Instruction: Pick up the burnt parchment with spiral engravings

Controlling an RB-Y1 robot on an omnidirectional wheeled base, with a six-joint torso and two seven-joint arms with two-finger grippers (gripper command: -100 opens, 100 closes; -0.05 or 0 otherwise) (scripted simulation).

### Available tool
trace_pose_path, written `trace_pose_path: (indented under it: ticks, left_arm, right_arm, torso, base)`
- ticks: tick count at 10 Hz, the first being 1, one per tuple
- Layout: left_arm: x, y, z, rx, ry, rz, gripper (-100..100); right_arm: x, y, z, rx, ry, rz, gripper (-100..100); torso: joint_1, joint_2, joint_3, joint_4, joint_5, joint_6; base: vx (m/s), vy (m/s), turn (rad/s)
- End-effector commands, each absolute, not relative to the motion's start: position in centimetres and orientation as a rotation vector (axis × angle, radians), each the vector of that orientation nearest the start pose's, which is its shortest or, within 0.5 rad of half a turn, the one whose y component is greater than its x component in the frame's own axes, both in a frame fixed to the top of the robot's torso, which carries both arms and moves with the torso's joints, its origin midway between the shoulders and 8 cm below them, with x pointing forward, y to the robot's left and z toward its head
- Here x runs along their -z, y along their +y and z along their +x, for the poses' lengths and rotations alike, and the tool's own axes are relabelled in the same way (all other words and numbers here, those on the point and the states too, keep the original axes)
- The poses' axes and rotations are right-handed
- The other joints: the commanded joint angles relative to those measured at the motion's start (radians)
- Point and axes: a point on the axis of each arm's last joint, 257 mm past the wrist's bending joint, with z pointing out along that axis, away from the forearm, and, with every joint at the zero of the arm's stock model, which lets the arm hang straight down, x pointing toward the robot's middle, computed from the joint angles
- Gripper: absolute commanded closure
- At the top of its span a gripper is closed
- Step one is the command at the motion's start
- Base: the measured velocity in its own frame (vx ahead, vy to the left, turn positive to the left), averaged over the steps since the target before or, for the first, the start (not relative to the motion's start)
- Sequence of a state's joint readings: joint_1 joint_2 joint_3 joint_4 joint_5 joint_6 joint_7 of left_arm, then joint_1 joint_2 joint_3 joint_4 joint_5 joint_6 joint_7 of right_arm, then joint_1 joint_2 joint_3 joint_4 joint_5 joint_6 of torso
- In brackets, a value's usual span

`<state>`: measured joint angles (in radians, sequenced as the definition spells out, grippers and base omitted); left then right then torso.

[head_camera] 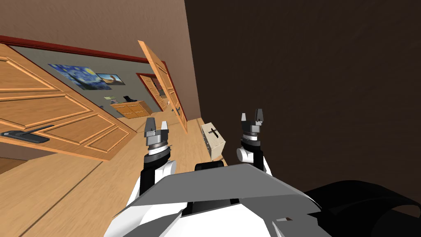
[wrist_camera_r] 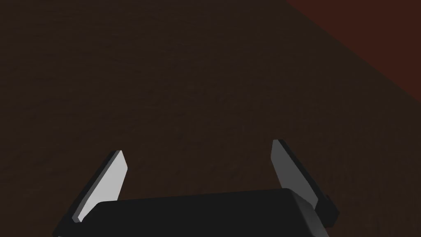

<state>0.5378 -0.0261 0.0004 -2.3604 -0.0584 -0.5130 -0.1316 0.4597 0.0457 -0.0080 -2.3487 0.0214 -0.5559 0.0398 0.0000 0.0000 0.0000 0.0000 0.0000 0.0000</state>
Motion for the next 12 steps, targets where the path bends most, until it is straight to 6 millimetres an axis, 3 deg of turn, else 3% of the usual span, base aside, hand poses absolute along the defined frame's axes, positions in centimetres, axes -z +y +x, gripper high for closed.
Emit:
trace_pose_path:
  ticks: [1, 6, 10, 11, 12]
  left_arm:
    - [-5.0, 27.5, 32.3, 1.138, 0.613, -0.544, 0]
    - [-5.0, 27.5, 32.3, 1.138, 0.613, -0.544, 0]
    - [-5.0, 27.5, 32.3, 1.138, 0.613, -0.544, 0]
    - [-5.0, 27.5, 32.3, 1.138, 0.613, -0.544, 0]
    - [-5.0, 27.5, 32.3, 1.138, 0.613, -0.544, 0]
  right_arm:
    - [-7.8, -26.9, 31.9, -1.293, 0.505, 0.504, -100]
    - [-7.5, -23.6, 32.3, -1.315, 0.643, 0.377, -100]
    - [-4.2, -21.2, 33.6, -1.290, 0.828, 0.291, -100]
    - [-4.2, -21.1, 33.5, -1.290, 0.834, 0.286, -100]
    - [-2.7, -20.7, 34.0, -1.273, 0.894, 0.269, -100]
  torso:
    - [0.000, 0.000, 0.000, 0.000, 0.000, 0.000]
    - [0.009, 0.002, 0.001, 0.001, 0.002, 0.000]
    - [0.010, -0.001, 0.000, 0.000, 0.002, 0.000]
    - [0.009, -0.001, -0.001, 0.000, 0.002, 0.000]
    - [0.007, -0.001, -0.001, 0.000, 0.002, 0.000]
  base:
    - [-0.016, 0.030, 0.022]
    - [-0.027, 0.119, 0.058]
    - [0.005, 0.147, 0.113]
    - [0.025, 0.105, 0.046]
    - [0.042, 0.088, 0.102]
